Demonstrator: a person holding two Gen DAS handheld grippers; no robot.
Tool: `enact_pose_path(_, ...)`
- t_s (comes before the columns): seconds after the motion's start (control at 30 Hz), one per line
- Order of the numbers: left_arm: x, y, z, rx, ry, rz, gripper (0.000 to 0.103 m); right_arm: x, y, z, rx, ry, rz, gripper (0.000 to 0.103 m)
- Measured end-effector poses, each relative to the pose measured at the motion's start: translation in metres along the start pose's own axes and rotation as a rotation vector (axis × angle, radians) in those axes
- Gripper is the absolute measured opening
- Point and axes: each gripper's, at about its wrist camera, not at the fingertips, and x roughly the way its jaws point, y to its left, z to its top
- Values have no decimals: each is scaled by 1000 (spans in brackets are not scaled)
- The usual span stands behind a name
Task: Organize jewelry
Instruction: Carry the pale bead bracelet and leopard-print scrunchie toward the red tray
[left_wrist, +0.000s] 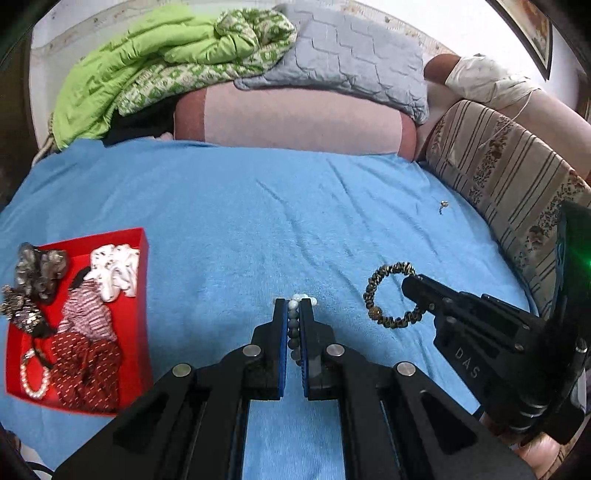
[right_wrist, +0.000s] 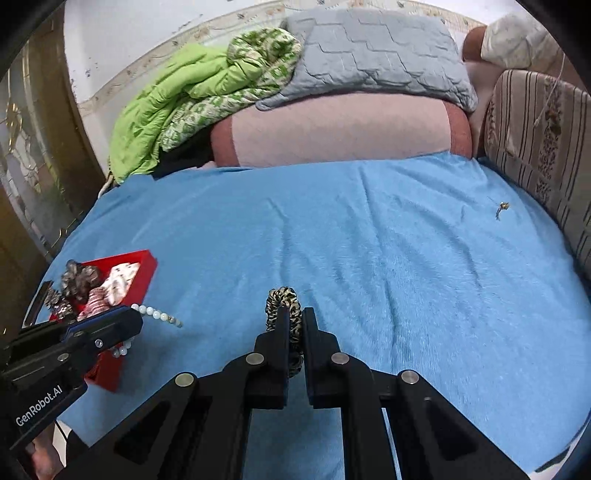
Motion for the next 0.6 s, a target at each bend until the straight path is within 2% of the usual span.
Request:
enact_pose_path(0.17, -26, 2, -7, -3, -43, 20, 5, -19, 12, -11, -9, 1, -9, 7)
enact_pose_path(0.43, -47, 16, -21, -49, -58, 55, 5, -53, 31, -28, -54, -21, -41, 8)
enact_pose_path(0.6, -58, 17, -28, -44, -73, 90, 5, -67, 44, -34, -80, -31, -42, 8)
